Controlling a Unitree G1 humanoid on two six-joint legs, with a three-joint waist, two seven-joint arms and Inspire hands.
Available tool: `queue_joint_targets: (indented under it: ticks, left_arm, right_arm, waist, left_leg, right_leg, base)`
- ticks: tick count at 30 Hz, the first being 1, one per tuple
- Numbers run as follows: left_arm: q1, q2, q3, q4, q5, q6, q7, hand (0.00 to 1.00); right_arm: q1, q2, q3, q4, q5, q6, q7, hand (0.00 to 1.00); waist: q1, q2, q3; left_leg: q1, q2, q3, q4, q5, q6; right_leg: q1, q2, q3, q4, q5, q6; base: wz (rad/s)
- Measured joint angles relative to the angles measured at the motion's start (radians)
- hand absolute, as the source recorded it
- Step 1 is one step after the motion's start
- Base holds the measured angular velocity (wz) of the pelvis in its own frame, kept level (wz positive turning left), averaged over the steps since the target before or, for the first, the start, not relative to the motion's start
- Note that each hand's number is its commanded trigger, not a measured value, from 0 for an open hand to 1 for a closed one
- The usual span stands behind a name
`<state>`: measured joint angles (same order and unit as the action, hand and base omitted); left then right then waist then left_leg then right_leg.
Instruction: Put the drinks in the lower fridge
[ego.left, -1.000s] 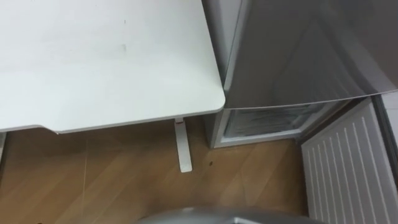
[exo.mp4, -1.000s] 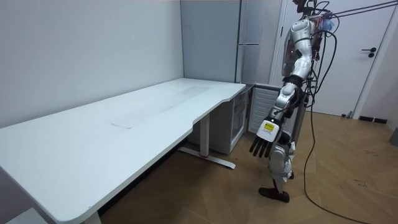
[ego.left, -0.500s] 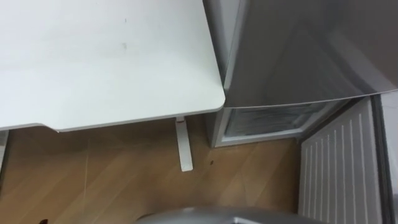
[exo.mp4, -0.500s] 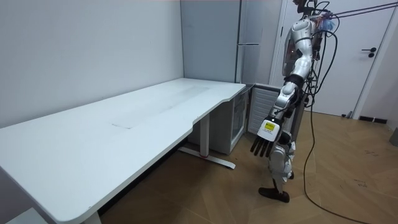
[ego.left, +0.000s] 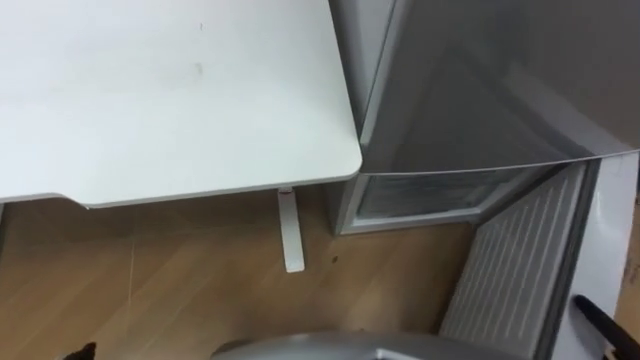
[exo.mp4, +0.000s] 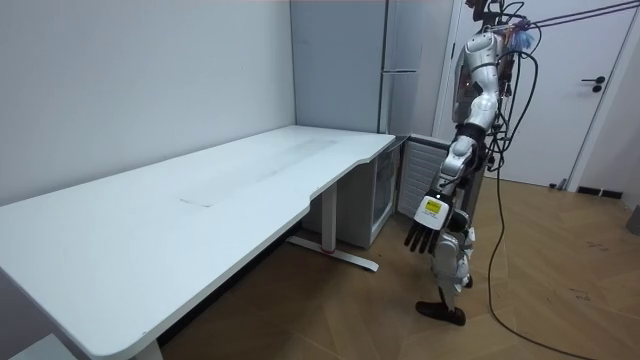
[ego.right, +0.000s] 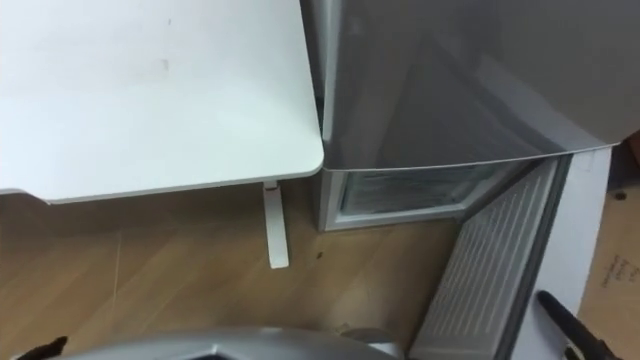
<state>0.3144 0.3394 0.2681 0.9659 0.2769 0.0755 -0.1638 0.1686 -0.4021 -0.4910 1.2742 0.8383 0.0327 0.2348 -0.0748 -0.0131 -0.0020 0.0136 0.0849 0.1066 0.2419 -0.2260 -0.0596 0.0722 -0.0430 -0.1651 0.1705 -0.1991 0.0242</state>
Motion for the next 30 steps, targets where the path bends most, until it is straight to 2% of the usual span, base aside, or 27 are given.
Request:
queue_joint_targets:
  ticks: [4, 9, 12, 16, 23, 27, 30]
  left_arm:
    - [0.000, -0.043, -0.036, 0.008, 0.001, 0.007, 0.004, 0.00]
    - [-0.012, -0.061, -0.037, 0.031, 0.001, 0.006, 0.007, 0.00]
    - [-0.012, -0.080, -0.037, 0.041, 0.000, 0.002, 0.040, 0.00]
    - [-0.012, -0.099, -0.037, 0.049, 0.000, -0.014, 0.055, 0.00]
    - [-0.010, -0.124, -0.036, 0.058, -0.003, -0.017, 0.075, 0.00]
    - [-0.014, -0.140, -0.036, 0.077, -0.007, -0.017, 0.089, 0.00]
    - [-0.018, -0.151, -0.038, 0.079, -0.008, -0.018, 0.095, 0.00]
  right_arm:
    - [-0.029, 0.035, 0.037, -0.002, 0.039, 0.001, 0.049, 0.00]
    - [-0.072, 0.052, 0.077, 0.008, 0.033, 0.001, 0.075, 0.00]
    - [-0.082, 0.069, 0.087, -0.001, 0.042, 0.000, 0.082, 0.00]
    - [-0.102, 0.085, 0.116, 0.000, 0.056, -0.002, 0.070, 0.00]
    - [-0.123, 0.100, 0.122, 0.001, 0.057, -0.002, 0.047, 0.00]
    - [-0.151, 0.103, 0.168, 0.000, 0.071, -0.003, 0.034, 0.00]
    - [-0.171, 0.106, 0.205, -0.001, 0.073, -0.012, 0.022, 0.00]
  waist:
    - [-0.003, 0.011, 0.0025]
    - [0.002, 0.015, -0.0002]
    - [0.013, 0.015, -0.0009]
    - [0.026, 0.009, -0.0007]
    - [0.054, -0.001, 0.0006]
    - [0.060, -0.008, 0.0008]
    - [0.079, -0.014, 0.0009]
  left_leg:
    - [0.005, 0.000, -0.001, 0.001, 0.000, 0.000]
    - [0.015, 0.000, -0.003, 0.000, 0.001, 0.000]
    - [0.025, -0.002, -0.004, -0.002, 0.001, 0.000]
    - [0.031, -0.003, -0.010, -0.003, 0.001, 0.000]
    - [0.048, -0.009, -0.021, -0.005, 0.001, 0.000]
    - [0.051, -0.010, -0.026, -0.003, 0.001, 0.000]
    - [0.049, -0.010, -0.026, -0.002, 0.001, 0.000]
  right_leg:
    - [0.008, 0.000, -0.002, -0.002, 0.000, 0.000]
    - [0.018, 0.000, -0.004, -0.016, 0.000, 0.000]
    - [0.031, -0.001, -0.008, -0.016, 0.000, 0.000]
    - [0.040, -0.003, -0.019, -0.020, 0.000, 0.000]
    - [0.063, -0.007, -0.029, -0.022, -0.003, 0.003]
    - [0.070, -0.007, -0.032, -0.032, -0.006, 0.004]
    - [0.068, -0.007, -0.032, -0.031, -0.006, 0.004]
  base:
    - [0.00]
    - [0.01]
    - [0.03]
    - [0.04]
    - [0.05]
    - [0.03]
    - [0.00]
